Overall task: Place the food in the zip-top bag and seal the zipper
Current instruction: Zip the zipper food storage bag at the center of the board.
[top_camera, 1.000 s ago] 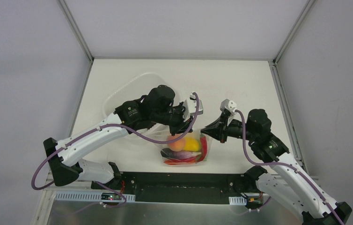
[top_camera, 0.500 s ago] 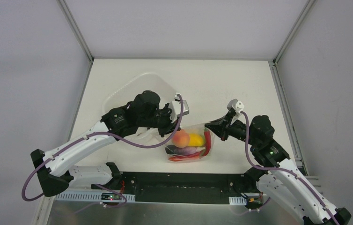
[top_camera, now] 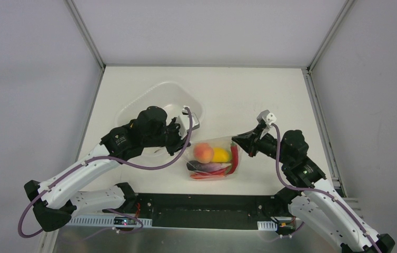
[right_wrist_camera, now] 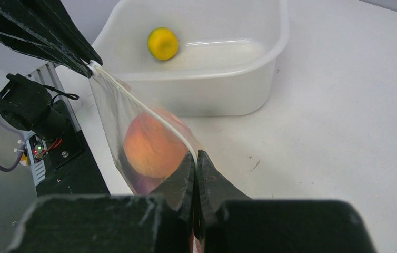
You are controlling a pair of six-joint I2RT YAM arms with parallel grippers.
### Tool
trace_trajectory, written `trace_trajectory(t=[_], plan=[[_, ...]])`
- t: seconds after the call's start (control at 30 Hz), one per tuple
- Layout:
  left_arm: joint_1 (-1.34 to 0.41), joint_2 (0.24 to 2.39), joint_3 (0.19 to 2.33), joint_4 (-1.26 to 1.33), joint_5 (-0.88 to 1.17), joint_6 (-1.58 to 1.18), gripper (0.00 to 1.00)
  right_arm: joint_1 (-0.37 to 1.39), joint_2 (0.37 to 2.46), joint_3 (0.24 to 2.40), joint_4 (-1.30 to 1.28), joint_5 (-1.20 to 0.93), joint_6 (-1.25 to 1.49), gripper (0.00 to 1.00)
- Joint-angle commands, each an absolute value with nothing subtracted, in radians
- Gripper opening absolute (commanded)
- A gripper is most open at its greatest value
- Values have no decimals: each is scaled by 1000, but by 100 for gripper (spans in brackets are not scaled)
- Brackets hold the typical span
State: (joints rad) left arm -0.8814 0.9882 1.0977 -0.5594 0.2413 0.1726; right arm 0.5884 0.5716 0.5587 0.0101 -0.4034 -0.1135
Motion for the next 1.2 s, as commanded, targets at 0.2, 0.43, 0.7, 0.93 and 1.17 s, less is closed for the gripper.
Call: trace_trajectory(t=[0.2, 0.43, 0.7, 0.93, 1.17], plan=[[-870, 1060, 1184, -549, 327, 180, 0, 581, 604, 738, -78, -436, -109, 53], [-869, 1077, 1209, -535, 371, 186, 0, 581, 724, 923, -309, -614, -278, 73], [-869, 1076, 1211, -527, 392, 161, 0, 584, 860, 1004, -344, -810, -319, 73], [-868, 1077, 1196, -502, 417, 130, 0, 598, 954, 1014, -322, -794, -337, 72], [-869, 1080, 1195, -497, 420, 122, 0, 622, 1050, 1028, -292, -780, -348, 70]])
